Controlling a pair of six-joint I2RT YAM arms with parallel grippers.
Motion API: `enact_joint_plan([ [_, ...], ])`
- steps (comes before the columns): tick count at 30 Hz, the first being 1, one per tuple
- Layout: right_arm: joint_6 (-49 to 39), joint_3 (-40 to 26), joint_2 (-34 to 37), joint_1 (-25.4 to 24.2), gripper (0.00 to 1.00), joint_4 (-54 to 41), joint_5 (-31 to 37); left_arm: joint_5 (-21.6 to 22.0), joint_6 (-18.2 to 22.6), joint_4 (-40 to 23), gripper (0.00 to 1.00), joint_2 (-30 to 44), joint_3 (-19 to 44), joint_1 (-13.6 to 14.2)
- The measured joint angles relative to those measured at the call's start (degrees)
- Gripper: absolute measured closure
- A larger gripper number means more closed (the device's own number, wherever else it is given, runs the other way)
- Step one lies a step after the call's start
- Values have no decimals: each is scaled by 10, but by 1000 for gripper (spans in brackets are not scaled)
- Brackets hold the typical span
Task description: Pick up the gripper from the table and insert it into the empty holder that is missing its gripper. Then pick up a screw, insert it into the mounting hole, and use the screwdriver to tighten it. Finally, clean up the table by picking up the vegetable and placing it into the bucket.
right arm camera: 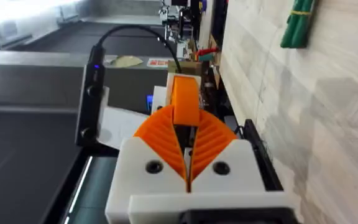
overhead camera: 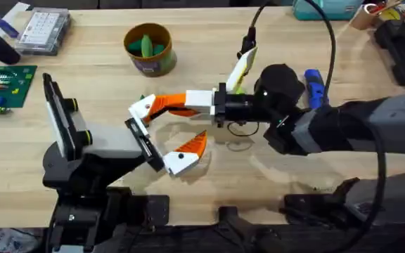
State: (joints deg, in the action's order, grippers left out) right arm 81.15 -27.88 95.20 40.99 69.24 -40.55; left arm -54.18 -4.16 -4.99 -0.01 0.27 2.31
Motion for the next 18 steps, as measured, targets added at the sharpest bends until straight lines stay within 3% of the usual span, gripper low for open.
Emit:
enact_joint_plan([
  [4,-5,-1,0,0,985,-3,0,2,0,0,8,0,0,0],
  [11,-9,-2,0,14,751,-10,-7,-21,2,-2,8,0,1,6],
  [18,-11,-3,0,17,678,-15,-11,-33,4,-4,8,0,1,8],
])
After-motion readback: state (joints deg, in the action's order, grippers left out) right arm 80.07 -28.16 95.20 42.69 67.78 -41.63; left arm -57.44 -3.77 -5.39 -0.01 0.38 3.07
